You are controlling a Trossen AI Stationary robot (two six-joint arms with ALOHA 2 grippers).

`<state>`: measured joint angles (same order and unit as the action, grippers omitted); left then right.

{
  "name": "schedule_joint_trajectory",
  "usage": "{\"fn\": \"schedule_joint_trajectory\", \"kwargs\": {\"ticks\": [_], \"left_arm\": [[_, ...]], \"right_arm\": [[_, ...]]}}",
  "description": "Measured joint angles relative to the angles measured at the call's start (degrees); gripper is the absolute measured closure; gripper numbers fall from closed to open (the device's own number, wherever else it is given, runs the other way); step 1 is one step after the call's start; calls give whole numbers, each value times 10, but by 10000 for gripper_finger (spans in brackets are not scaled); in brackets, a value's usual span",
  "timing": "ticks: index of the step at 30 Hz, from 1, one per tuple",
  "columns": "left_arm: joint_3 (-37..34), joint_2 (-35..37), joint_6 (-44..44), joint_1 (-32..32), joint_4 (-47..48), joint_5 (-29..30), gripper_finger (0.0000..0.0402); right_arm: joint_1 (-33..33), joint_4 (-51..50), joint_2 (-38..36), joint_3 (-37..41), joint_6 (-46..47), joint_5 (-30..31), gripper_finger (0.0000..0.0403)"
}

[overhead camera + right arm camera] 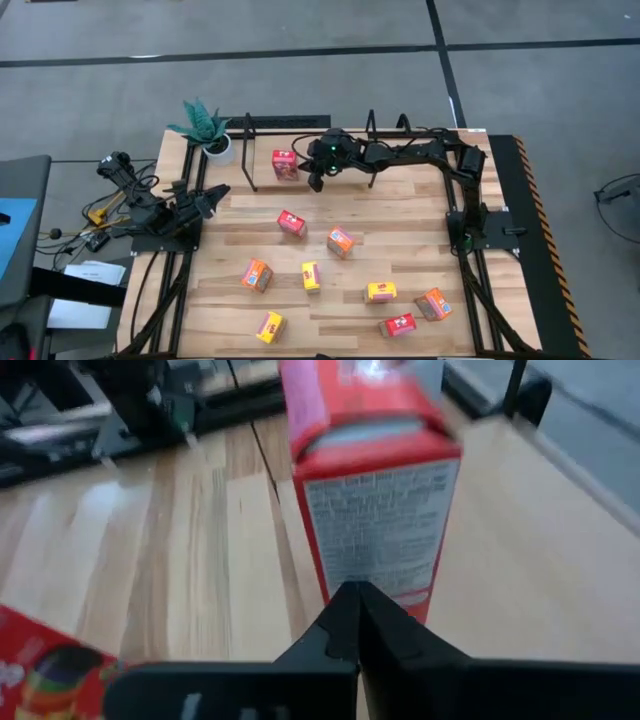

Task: Stack cereal on shelf
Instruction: Put the top right red cereal box on the shelf

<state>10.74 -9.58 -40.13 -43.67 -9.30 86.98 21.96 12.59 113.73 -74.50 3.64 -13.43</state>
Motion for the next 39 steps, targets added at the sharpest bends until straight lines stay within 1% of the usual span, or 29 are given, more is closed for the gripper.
{"fn": "schedule_joint_trajectory", "kwargs": {"ticks": [9,17,21,27,35,39], "left_arm": [[0,0,0,0,0,7,116],[0,0,0,0,0,7,116],[0,0,0,0,0,7,116],[0,0,0,0,0,7,116],[0,0,0,0,1,7,116],[0,0,-1,0,10,7,116]], "right_arm": [[0,14,0,0,10,0,372],[0,36,0,0,9,0,387],[0,39,0,0,9,0,384],[0,25,0,0,10,7,369],[8,-14,-6,0,13,16,387],[1,-7,-6,0,9,21,384]]}}
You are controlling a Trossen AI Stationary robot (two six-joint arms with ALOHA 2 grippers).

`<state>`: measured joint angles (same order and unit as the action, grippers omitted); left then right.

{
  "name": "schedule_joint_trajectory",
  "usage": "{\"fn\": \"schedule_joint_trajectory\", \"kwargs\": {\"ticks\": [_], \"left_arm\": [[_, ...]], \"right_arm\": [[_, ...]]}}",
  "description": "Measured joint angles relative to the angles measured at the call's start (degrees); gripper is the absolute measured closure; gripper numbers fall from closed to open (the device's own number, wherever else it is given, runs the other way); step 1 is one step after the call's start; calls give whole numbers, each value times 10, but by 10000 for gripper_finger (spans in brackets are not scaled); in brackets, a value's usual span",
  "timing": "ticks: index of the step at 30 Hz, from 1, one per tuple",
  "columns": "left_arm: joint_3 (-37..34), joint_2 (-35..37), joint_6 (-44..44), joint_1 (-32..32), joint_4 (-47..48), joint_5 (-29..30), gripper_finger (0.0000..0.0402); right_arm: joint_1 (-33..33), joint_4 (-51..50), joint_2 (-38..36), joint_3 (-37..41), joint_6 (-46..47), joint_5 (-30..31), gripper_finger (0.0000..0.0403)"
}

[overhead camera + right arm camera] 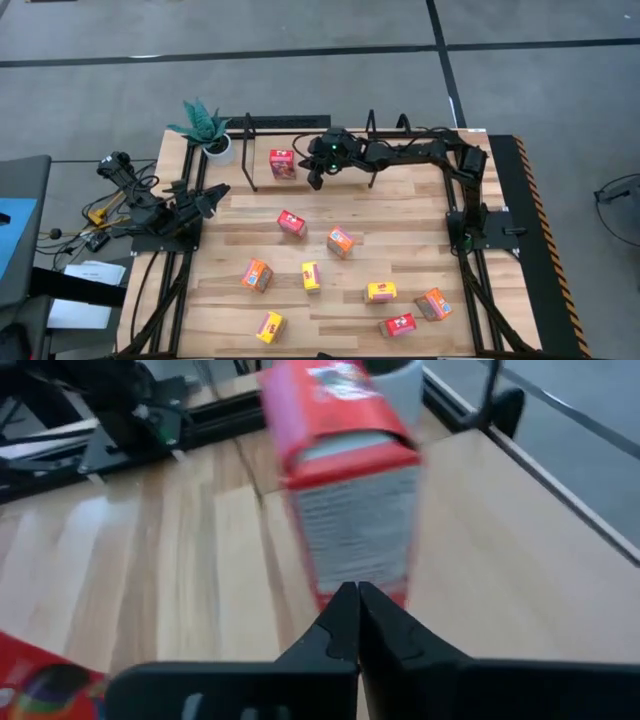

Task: Stack cereal on shelf
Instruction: Put the top right red cereal box on the shelf, then put the top red cereal box on the shelf aligned with the other red cereal box

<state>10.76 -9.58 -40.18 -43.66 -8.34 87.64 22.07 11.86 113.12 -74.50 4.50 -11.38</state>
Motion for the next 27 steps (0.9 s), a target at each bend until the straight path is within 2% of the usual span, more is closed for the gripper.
{"fn": "schedule_joint_trajectory", "kwargs": {"ticks": [6,15,19,27], "left_arm": [[0,0,0,0,0,0,116],[0,0,-1,0,0,0,116],[0,0,-2,0,0,0,116],[0,0,-2,0,0,0,116]], "right_arm": [[2,20,0,0,0,15,370],[-5,42,22,-9,5,14,388],[-7,30,34,-28,5,12,380],[5,-104,17,-79,-6,8,359]]}}
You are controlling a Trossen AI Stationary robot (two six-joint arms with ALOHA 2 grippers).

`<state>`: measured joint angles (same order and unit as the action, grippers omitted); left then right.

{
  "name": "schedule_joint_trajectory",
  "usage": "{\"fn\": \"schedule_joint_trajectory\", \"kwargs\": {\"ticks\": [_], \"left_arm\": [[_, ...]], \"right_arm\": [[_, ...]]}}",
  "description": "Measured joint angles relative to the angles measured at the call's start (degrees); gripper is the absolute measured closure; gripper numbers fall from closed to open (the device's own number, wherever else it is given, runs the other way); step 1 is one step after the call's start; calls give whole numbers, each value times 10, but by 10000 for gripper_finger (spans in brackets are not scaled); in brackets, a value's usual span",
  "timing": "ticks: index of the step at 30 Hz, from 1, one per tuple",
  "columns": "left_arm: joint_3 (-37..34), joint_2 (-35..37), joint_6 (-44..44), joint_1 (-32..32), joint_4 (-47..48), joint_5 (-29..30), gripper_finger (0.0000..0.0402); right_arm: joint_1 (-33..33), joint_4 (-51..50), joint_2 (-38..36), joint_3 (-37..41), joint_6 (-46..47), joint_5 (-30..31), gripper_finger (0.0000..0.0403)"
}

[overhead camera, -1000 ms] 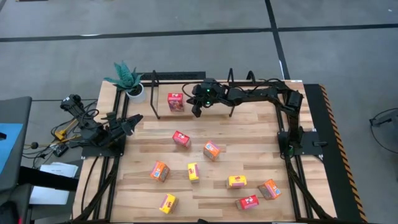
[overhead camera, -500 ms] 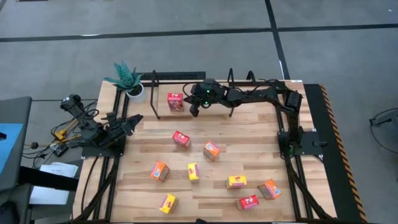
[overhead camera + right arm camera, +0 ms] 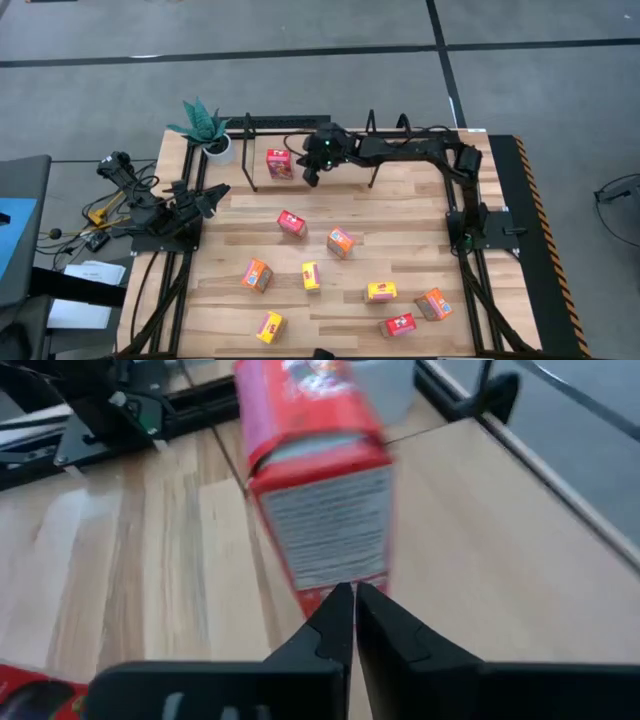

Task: Stack cereal on shelf
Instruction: Put the top red cereal box on the shelf aligned with the other red cereal box

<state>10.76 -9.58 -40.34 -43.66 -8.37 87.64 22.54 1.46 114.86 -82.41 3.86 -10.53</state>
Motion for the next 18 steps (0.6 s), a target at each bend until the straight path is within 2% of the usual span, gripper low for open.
{"fn": "schedule_joint_trajectory", "kwargs": {"ticks": [3,9,15,18], "left_arm": [[0,0,0,0,0,-4,116],[0,0,2,0,0,-25,116],[0,0,4,0,1,-49,116],[0,0,4,0,0,-69,116]], "right_arm": [[2,-97,-26,-29,-29,-17,359],[-30,-261,-66,-82,-70,-98,339],[-97,-330,-102,-148,-87,-103,260],[-141,-335,-104,-182,-86,-57,216]]}}
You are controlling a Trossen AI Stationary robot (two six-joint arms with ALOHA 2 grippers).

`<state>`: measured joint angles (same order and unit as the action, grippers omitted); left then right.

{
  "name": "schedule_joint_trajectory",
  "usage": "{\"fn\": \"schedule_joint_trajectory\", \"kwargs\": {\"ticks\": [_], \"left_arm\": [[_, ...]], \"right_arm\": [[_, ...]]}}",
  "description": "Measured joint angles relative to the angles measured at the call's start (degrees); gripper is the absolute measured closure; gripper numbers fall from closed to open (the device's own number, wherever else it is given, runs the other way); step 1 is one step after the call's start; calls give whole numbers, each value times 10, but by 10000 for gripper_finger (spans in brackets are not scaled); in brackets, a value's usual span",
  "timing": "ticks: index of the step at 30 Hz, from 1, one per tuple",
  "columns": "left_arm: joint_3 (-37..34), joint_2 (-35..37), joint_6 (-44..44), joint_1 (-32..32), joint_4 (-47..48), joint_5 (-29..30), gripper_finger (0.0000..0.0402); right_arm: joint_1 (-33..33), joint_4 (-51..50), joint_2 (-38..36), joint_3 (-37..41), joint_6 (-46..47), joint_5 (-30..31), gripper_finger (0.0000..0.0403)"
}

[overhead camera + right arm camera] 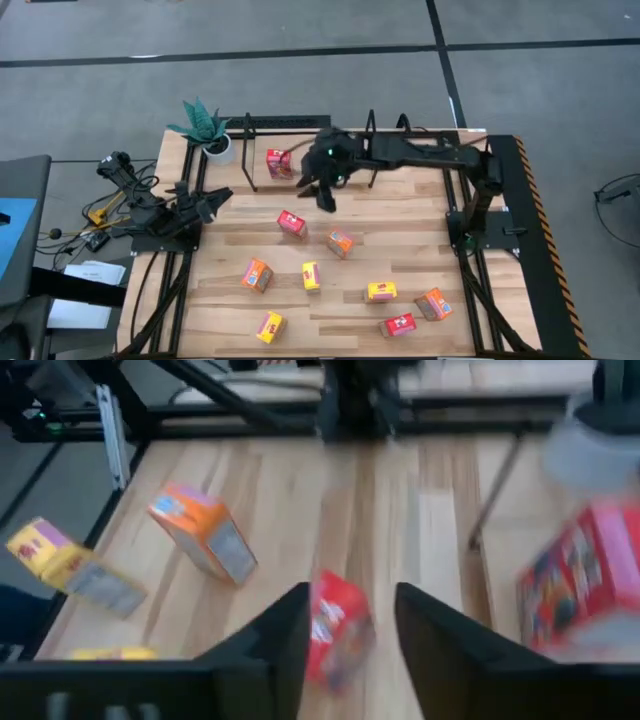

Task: Stack cereal on shelf
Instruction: Put the top red cereal box on the shelf aligned with the other red cereal box

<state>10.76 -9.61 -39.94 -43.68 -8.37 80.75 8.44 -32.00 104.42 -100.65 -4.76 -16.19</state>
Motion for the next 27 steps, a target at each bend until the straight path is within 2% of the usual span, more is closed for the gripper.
{"fn": "schedule_joint_trajectory", "kwargs": {"ticks": [4,8,16,18,23,27], "left_arm": [[0,0,-2,0,-1,-44,116],[0,0,-3,0,-2,-84,116],[0,0,15,0,-1,-155,116],[0,0,19,0,-2,-176,116],[0,0,21,0,0,-220,116],[0,0,19,0,0,-259,116]], "right_arm": [[-53,-8,8,-43,-5,82,171],[-88,-14,20,-62,11,112,147],[-123,-37,54,-60,108,207,143],[-130,-12,77,-63,138,215,143],[-147,-22,105,-62,213,240,143],[-152,-22,118,-64,239,271,143]]}}
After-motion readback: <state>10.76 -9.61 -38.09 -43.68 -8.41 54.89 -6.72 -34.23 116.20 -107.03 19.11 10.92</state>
